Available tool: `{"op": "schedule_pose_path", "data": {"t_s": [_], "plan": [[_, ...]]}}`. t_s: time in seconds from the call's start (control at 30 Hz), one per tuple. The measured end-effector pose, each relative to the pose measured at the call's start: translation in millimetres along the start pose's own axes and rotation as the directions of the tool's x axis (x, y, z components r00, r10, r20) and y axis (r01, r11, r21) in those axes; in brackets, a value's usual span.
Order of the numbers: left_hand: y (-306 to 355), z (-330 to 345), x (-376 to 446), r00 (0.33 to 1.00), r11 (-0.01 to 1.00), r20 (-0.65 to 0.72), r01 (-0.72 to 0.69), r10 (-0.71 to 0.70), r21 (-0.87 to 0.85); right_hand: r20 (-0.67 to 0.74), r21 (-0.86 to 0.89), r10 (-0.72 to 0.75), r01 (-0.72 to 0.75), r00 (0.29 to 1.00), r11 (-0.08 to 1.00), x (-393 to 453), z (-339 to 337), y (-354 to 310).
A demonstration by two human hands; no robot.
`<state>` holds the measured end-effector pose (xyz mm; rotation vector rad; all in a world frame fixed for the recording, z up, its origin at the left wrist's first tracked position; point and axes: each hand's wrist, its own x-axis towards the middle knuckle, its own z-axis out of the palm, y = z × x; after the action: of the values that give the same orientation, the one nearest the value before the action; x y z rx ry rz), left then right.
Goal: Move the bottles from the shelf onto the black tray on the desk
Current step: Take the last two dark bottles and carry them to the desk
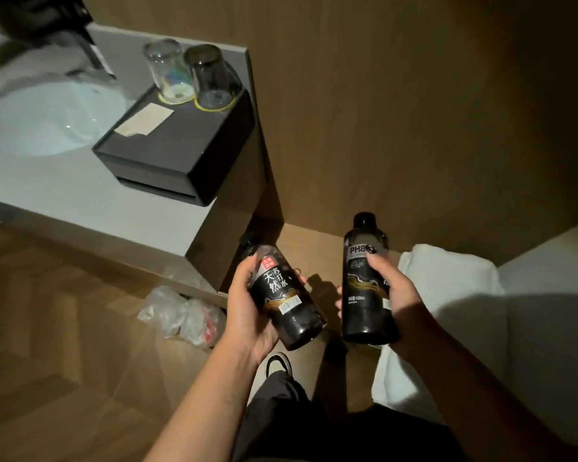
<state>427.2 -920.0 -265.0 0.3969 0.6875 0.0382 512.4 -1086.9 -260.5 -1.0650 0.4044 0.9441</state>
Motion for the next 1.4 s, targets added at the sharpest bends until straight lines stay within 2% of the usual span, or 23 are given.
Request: {"op": "schedule_pose_path", "data": {"t_s": [0.13,0.27,0.43,0.6,0.7,0.83,0.93,1.03,1.23,1.4], "plan": [[-21.5,1.7,-42.1,0.998,0.996,-0.045,-0.04,0.044,0.079,0.048,-0.173,-0.075,0.082,0.996,0.981,-37.9,-2.5,12.6],[-34.1,-2.4,-68.4,0.985,0.976,-0.039,-0.161,0.168,0.148,0.093,-0.305,-0.102,0.126,0.99,0.944,-68.4,-4.9,22.7],[-23.0,-1.8,-89.6,0.961,0.937,0.042,-0.275,0.272,0.217,0.075,-0.417,-0.121,0.141,0.99,0.898,-89.3,6.1,36.0],[-2.0,-22.4,-113.0,0.939,0.897,-0.004,-0.328,0.345,0.296,0.169,-0.539,-0.15,0.218,0.974,0.813,-92.1,38.0,53.8],[21.7,-49.2,-128.9,0.933,0.89,-0.058,-0.317,0.354,0.327,0.225,-0.551,-0.129,0.235,0.966,0.8,-87.4,72.1,68.7],[65.2,-95.9,-149.5,0.919,0.899,-0.12,-0.332,0.377,0.285,0.282,-0.513,-0.112,0.248,0.953,0.822,-71.4,127.5,98.8],[103.6,-136.2,-165.2,0.883,0.864,-0.143,-0.384,0.447,0.326,0.315,-0.528,-0.063,0.23,0.947,0.817,-54.6,173.8,128.2],[142.7,-175.6,-179.1,0.858,0.85,-0.192,-0.392,0.476,0.353,0.3,-0.511,-0.016,0.175,0.954,0.841,-33.8,220.0,162.5],[216.3,-235.4,-200.7,0.822,0.831,-0.275,-0.364,0.499,0.42,0.231,-0.575,0.086,0.065,0.969,0.815,4.3,311.5,218.8],[266.9,-264.1,-202.8,0.81,0.867,-0.332,-0.39,0.483,0.311,0.312,-0.574,0.15,0.061,0.938,0.817,24.4,379.3,231.0]]}}
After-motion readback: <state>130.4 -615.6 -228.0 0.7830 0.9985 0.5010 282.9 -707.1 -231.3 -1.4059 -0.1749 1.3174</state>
